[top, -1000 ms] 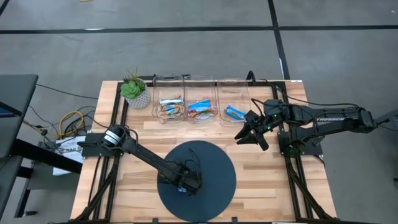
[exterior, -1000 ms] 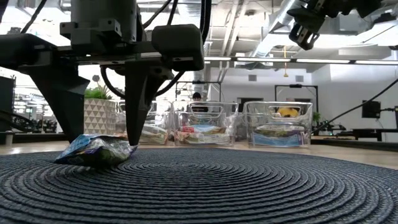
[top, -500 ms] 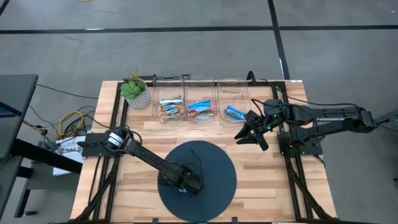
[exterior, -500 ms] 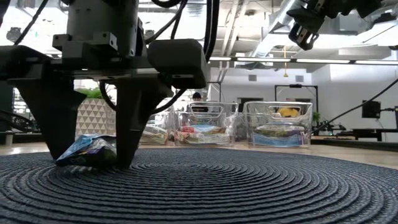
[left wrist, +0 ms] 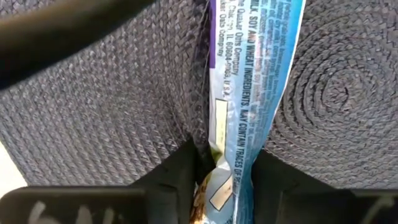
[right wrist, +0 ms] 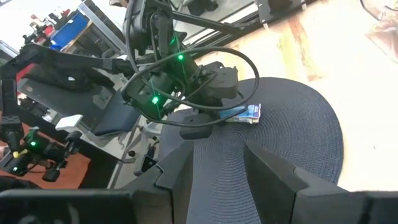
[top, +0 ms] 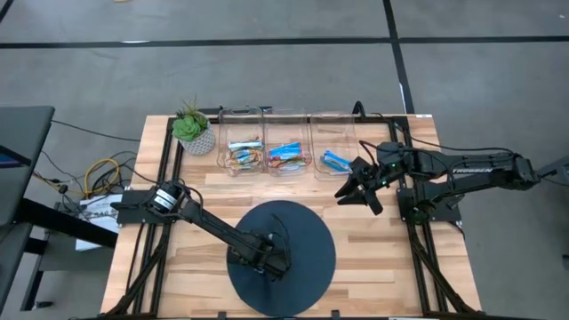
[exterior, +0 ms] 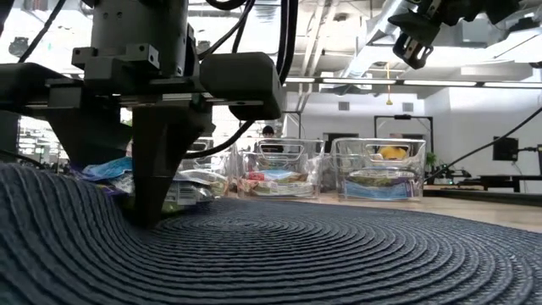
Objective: Pick and place Granola Bars by type
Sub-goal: Put the blue bar into the right transparent bin
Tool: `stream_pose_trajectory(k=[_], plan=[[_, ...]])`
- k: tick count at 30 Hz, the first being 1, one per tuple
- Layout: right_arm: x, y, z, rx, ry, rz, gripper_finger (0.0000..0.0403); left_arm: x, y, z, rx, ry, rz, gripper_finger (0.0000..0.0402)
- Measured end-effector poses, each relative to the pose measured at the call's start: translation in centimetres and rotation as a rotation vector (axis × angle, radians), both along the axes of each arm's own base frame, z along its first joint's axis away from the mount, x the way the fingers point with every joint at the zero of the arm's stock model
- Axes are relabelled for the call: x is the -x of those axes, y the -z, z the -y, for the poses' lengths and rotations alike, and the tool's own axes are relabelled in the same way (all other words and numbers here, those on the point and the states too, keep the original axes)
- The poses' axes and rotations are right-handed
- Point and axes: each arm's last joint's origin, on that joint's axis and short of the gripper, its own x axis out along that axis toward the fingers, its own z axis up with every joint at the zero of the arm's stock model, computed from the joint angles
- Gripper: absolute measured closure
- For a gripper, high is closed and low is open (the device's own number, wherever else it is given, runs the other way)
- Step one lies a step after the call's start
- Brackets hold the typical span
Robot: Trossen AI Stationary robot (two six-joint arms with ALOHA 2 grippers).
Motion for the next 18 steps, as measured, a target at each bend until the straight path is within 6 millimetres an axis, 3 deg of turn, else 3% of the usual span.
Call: stream_pose_trajectory(k=[7, 18], plan=[[0.00, 0.00, 0.00, -0.001, -0.001, 0.000, 0.0270, 0.06, 0.05, 0.07, -0.002, 0.049, -0.002, 0.0286], [0.00, 0.00, 0.00, -0.001, -0.001, 0.000, 0.0270, 0.09, 0.12, 0.08, -0.005, 0.089, -0.004, 0.0172]])
